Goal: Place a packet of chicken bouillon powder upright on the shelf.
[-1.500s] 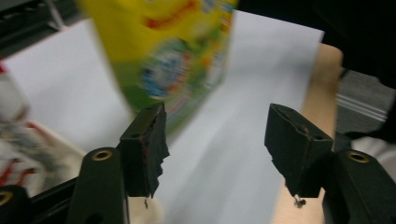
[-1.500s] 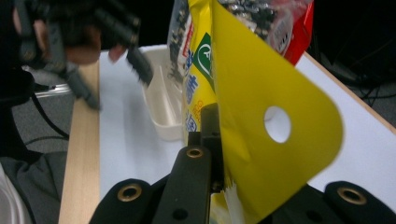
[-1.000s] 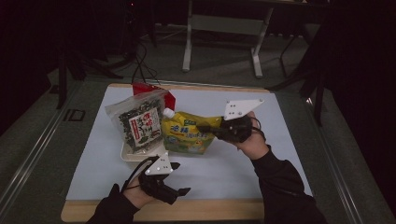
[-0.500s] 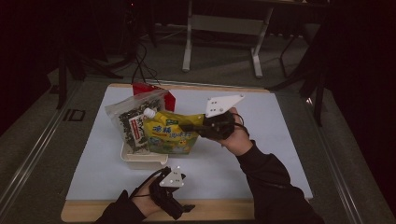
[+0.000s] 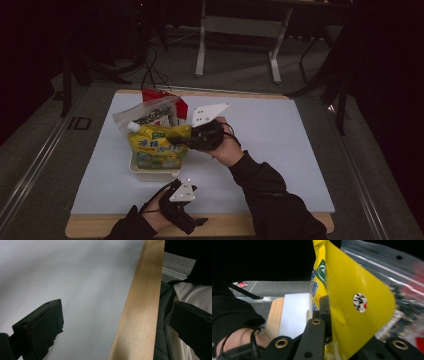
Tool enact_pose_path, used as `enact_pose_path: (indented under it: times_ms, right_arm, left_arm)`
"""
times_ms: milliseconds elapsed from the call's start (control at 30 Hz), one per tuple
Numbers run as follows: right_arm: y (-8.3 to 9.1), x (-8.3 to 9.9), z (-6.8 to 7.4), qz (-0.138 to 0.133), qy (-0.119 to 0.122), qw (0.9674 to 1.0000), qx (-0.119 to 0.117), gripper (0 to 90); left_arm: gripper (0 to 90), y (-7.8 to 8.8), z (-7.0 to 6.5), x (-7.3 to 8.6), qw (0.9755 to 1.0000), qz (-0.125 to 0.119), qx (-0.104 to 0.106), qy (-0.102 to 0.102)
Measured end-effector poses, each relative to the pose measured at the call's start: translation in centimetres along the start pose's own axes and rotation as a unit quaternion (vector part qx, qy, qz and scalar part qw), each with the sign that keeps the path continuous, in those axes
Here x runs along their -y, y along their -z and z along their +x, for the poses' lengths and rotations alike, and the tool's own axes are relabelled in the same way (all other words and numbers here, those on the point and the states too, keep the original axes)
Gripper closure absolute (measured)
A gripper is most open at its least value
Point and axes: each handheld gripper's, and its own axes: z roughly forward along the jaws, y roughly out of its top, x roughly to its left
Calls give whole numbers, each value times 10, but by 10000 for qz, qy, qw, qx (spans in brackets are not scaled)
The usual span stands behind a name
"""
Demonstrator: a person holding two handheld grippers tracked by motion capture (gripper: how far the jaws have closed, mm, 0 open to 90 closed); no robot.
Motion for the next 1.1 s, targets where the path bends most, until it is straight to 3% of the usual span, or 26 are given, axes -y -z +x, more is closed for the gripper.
enact_pose_path:
  times_ms: [267,567,867,967,1100]
  right_arm:
    - [-30,10,-1,171,-50,9997,-140,900]
    - [-49,29,-2,378,-209,9989,-174,900]
    - [-56,44,-4,422,-363,9982,-205,900]
    - [-56,42,-2,471,-294,9983,-165,893]
    - [-55,43,-2,460,-357,9981,-191,792]
  left_arm:
    - [8,-1,1,3,10000,-15,49,21]
    - [8,-4,1,4,9999,63,80,3]
    - [8,-5,1,4,9999,67,82,-16]
    - [8,-5,1,4,9999,81,78,-26]
    - [8,-5,1,4,9999,83,82,-28]
